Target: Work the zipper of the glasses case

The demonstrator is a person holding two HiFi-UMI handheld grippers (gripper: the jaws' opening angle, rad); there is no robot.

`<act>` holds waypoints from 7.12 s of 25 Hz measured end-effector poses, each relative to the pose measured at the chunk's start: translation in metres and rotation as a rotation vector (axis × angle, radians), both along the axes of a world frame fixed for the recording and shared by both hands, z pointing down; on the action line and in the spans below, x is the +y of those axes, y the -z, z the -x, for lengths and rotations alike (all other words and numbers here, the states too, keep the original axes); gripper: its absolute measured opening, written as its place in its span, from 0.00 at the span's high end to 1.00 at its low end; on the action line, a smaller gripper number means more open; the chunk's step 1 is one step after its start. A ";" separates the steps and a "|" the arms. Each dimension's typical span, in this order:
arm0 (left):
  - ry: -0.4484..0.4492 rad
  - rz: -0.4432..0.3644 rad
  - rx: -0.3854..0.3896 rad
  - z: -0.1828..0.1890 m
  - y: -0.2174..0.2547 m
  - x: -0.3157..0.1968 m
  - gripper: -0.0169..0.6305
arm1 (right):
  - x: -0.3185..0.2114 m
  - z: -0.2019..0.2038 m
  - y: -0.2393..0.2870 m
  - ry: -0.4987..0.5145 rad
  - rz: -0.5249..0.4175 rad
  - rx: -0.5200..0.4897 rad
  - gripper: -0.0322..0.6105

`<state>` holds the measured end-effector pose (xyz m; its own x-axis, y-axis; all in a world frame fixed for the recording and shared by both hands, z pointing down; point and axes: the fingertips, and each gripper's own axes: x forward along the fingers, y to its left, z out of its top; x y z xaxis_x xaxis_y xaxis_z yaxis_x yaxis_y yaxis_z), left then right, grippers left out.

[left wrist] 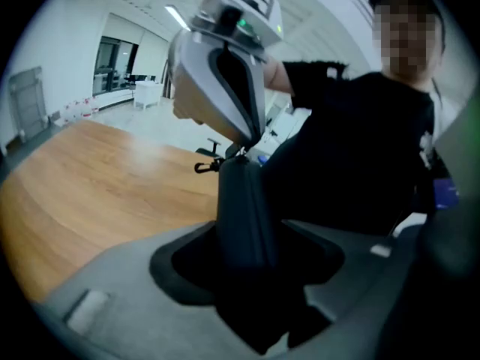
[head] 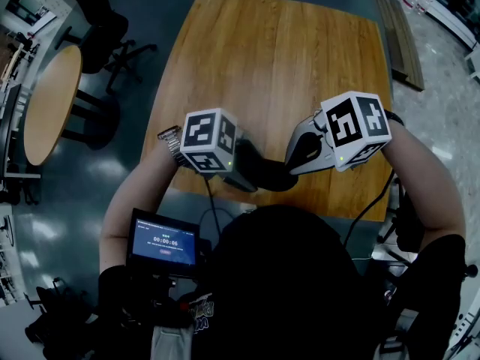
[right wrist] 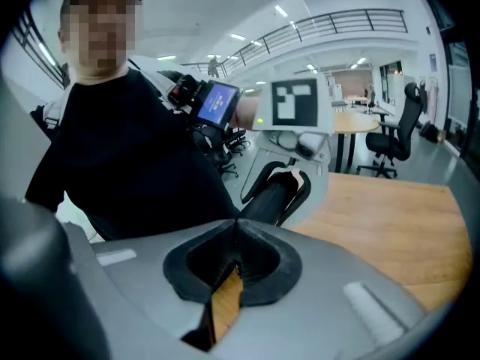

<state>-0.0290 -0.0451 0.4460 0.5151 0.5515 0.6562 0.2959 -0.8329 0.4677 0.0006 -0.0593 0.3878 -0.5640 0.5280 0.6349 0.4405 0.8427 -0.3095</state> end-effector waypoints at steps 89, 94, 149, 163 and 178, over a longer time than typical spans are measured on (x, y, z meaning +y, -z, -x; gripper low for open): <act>0.577 0.696 1.080 -0.025 0.144 -0.046 0.58 | -0.054 -0.007 0.107 -0.713 -0.419 -0.788 0.92; 0.564 0.697 1.078 -0.026 0.146 -0.044 0.58 | -0.055 -0.006 0.109 -0.703 -0.393 -0.795 0.90; 1.715 0.956 1.398 0.038 0.103 -0.188 0.59 | -0.044 0.023 0.015 -0.887 -0.530 -0.668 0.95; 1.602 0.868 1.243 0.022 0.080 -0.163 0.58 | -0.078 -0.042 0.011 -1.255 -0.443 -0.680 0.95; 1.684 0.849 1.290 0.024 0.065 -0.156 0.58 | -0.066 -0.038 -0.003 -1.237 -0.447 -0.676 0.83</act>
<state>-0.0533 -0.2013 0.3808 0.4730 -0.8038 -0.3609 0.1103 -0.3523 0.9294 0.0382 -0.1253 0.3903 -0.7477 -0.6621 0.0510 -0.6610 0.7494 0.0375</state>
